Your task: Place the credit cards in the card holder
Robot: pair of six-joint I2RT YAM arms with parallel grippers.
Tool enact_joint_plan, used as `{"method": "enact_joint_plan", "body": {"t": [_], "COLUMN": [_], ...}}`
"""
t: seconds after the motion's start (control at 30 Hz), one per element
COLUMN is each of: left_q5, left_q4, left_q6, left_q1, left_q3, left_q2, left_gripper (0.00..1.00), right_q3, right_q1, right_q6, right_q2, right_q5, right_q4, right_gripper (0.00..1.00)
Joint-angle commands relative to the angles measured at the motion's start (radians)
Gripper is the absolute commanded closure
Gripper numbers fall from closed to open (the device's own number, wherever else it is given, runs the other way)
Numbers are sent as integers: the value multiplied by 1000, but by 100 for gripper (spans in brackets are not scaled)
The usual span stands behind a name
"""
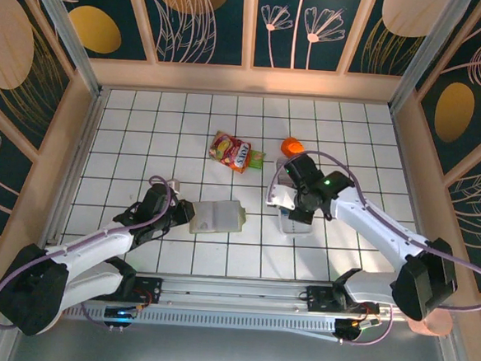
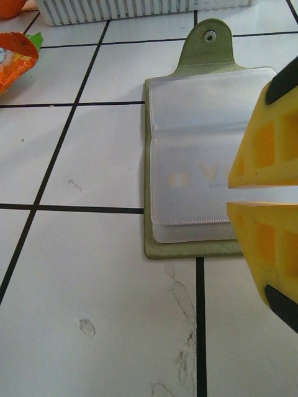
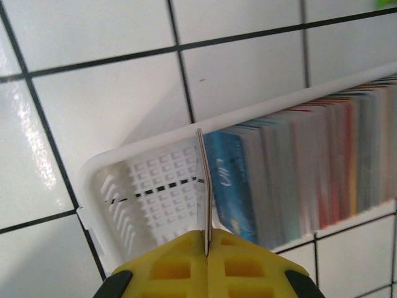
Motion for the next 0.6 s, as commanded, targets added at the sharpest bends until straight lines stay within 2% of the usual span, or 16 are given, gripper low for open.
{"method": "enact_joint_plan", "body": {"t": [0.0, 0.3, 0.57], "left_q5": [21, 33, 33], "left_q4": [26, 42, 41], "left_q6": [22, 21, 21], "left_q1": [-3, -4, -4], "left_q3": [19, 11, 4], "left_q2": [-7, -10, -15], "left_gripper": [87, 87, 86], "right_q3": [-37, -91, -110], "right_q1": [-7, -16, -18], "right_q6": [-127, -176, -181], "right_q2": [19, 73, 107], "right_q5": [9, 109, 122], "right_q4": [-4, 149, 229], "right_gripper": [100, 100, 98]}}
